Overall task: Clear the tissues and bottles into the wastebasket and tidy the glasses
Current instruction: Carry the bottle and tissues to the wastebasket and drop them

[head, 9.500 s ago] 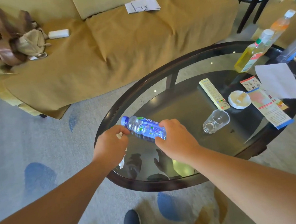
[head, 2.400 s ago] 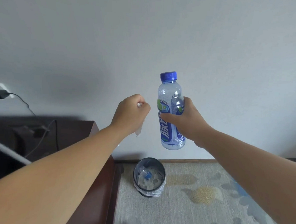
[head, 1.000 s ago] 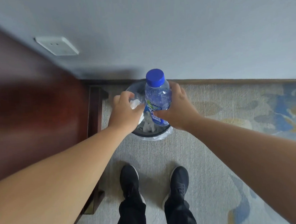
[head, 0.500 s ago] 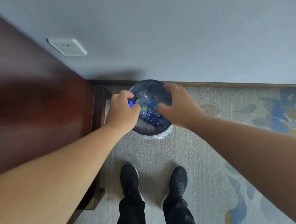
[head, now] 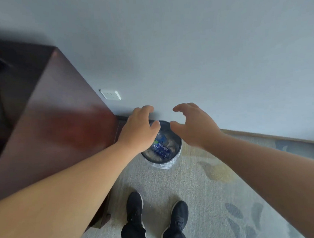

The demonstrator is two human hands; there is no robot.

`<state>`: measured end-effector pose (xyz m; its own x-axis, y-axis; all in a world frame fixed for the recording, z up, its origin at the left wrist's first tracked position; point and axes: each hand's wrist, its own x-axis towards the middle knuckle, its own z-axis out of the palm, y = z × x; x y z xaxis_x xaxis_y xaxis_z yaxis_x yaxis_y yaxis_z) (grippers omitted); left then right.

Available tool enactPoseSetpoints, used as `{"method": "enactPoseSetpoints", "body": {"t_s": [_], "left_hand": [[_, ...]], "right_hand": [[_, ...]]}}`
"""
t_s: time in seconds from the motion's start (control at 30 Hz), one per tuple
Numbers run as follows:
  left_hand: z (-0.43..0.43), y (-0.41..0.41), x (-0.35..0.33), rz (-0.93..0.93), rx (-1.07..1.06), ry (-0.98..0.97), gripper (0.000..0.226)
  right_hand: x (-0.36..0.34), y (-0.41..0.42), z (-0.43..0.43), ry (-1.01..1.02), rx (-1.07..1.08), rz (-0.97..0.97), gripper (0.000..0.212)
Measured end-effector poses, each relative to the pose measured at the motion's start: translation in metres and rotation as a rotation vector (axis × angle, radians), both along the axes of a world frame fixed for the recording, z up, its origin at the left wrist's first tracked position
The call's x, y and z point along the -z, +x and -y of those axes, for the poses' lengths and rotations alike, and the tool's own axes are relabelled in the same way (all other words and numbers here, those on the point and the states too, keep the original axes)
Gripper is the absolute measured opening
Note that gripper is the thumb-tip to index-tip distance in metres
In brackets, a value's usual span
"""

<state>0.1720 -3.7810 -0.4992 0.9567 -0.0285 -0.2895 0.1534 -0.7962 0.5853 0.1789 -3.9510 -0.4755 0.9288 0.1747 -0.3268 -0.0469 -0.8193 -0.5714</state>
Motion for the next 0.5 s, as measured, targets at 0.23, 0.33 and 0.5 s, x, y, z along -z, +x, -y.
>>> {"method": "enactPoseSetpoints", "body": {"t_s": [0.23, 0.33, 0.5], "left_hand": [[-0.003, -0.028, -0.12, 0.145, -0.07, 0.014, 0.047], [-0.011, -0.043, -0.17, 0.23, -0.083, 0.039, 0.046], [-0.022, -0.085, -0.241, 0.345, -0.093, 0.082, 0.046]], "right_hand": [[-0.126, -0.014, -0.004, 0.019, -0.086, 0.171, 0.048], [-0.174, -0.027, -0.01, 0.038, -0.093, 0.243, 0.048], [-0.239, -0.068, -0.019, 0.082, -0.096, 0.345, 0.047]]}}
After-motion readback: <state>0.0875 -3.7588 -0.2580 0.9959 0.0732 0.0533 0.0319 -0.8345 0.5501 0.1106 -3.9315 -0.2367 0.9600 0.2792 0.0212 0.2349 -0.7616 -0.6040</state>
